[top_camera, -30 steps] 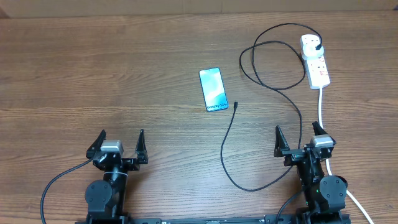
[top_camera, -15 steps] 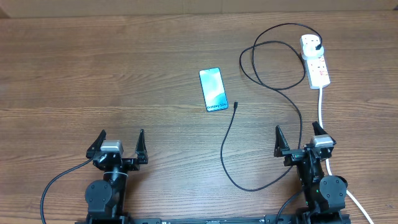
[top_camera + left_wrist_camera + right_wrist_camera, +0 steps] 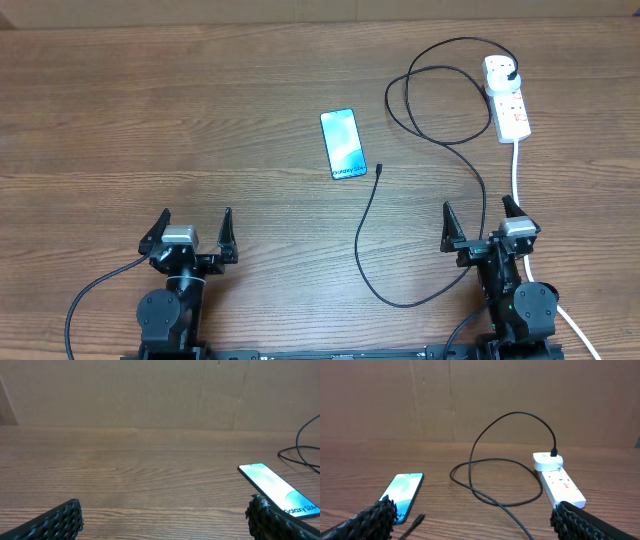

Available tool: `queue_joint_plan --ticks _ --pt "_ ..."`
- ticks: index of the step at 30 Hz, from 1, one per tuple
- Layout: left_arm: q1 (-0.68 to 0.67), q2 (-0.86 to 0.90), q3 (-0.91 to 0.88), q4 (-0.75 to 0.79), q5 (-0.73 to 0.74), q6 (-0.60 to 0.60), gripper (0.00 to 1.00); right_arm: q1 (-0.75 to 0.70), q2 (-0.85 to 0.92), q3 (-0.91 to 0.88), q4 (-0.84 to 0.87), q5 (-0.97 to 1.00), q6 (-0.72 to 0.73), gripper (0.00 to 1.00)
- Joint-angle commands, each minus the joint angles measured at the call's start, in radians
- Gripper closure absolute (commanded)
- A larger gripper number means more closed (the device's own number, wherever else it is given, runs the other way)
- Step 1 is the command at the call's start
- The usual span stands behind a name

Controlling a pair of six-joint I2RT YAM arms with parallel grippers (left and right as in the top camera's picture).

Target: Plug charger to phone and switch on socket

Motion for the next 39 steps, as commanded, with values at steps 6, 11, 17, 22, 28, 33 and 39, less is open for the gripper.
queue_joint_plan --ticks 6,11,17,22,28,33,39 --pt "0.005 -0.011 -0.003 0.009 0.119 -0.185 0.00 0.006 -0.011 -0.011 0.006 0.002 0.000 0.00" --pt "0.005 -0.011 -0.003 0.016 0.177 -0.526 0.00 0.006 -0.011 -0.011 0.006 0.002 0.000 0.00" --pt "0.005 -0.011 -0.003 0.076 0.206 -0.684 0.00 0.006 -0.011 -0.011 0.006 0.002 0.000 0.00" --pt "0.005 -0.011 0.002 0.303 0.306 -0.680 0.00 0.006 -0.011 -0.011 0.006 0.002 0.000 0.00" --pt "0.005 -0.006 0.117 0.370 0.257 -0.638 0.00 0.006 -0.011 -0.011 0.006 0.002 0.000 0.00" --pt "0.005 0.154 0.477 0.089 0.179 -0.447 0.00 0.006 -0.011 -0.011 0.006 0.002 0.000 0.00" --pt "0.005 0.586 1.042 -0.519 0.323 -0.257 0.00 0.006 -0.011 -0.011 0.006 0.002 0.000 0.00"
